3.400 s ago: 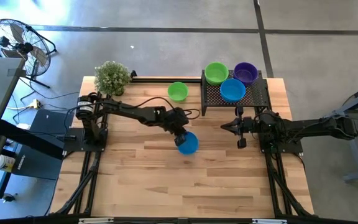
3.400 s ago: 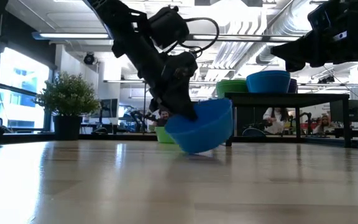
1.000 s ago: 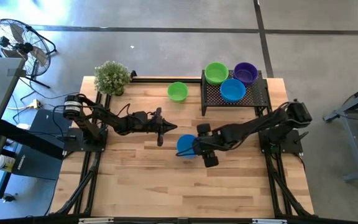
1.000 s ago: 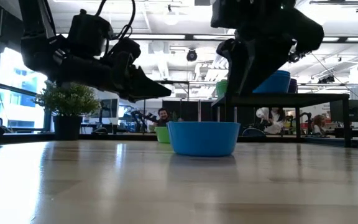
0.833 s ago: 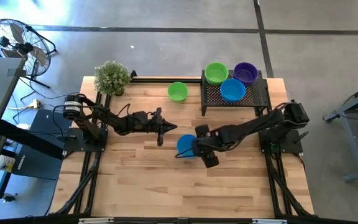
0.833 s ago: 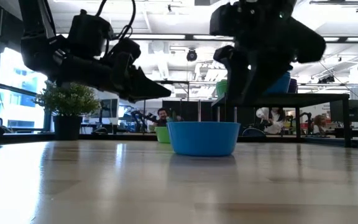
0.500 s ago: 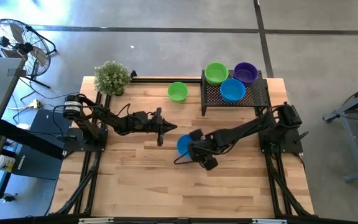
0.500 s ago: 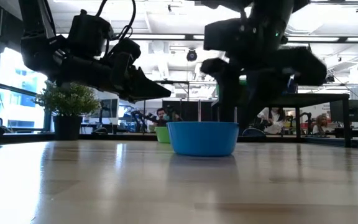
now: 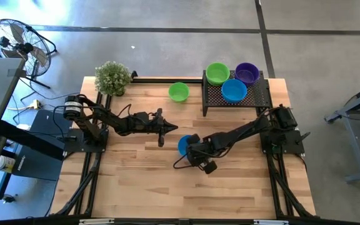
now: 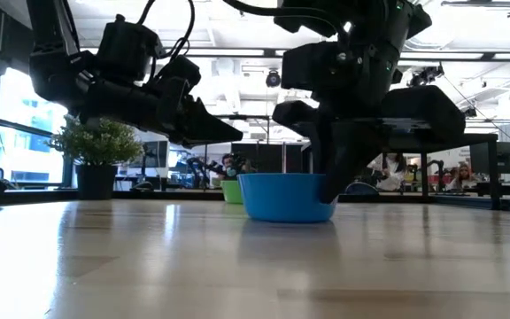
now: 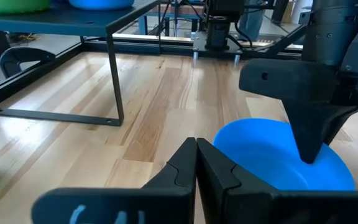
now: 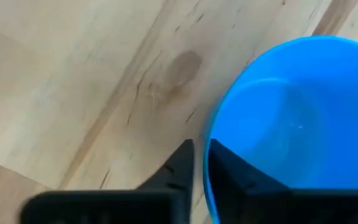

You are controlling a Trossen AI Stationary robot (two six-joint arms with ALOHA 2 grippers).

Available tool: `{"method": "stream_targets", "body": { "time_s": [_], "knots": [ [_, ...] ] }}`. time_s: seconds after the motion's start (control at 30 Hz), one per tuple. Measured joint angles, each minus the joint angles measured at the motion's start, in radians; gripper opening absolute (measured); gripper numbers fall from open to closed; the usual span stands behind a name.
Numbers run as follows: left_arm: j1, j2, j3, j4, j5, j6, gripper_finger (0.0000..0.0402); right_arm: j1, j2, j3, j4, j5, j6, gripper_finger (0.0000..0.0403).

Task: Pick & Place Mini bowls
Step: Stack the blue bowl on the other blue bowls on the shelf

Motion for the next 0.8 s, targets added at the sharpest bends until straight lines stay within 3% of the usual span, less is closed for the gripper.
{"method": "stream_targets", "body": {
  "time_s": [0.1, 0.27, 0.63, 0.8],
  "knots": [
    [0.0, 0.0, 0.0, 0.0, 0.0, 0.0, 0.0001, -0.001, 0.0, -0.002, -0.001, 0.005, 0.002, 0.0006],
    [0.0, 0.0, 0.0, 0.0, 0.0, -0.003, 0.0001, -0.001, -0.036, -0.002, -0.011, -0.008, 0.056, 0.0018],
    [0.0, 0.0, 0.0, 0.001, -0.001, -0.003, 0.0001, -0.013, -0.397, 0.002, -0.064, 0.037, 0.259, 0.0003],
    [0.0, 0.0, 0.0, 0.001, -0.001, -0.003, 0.0001, -0.028, -0.387, 0.001, -0.099, 0.071, 0.289, 0.0016]
  ]
}}
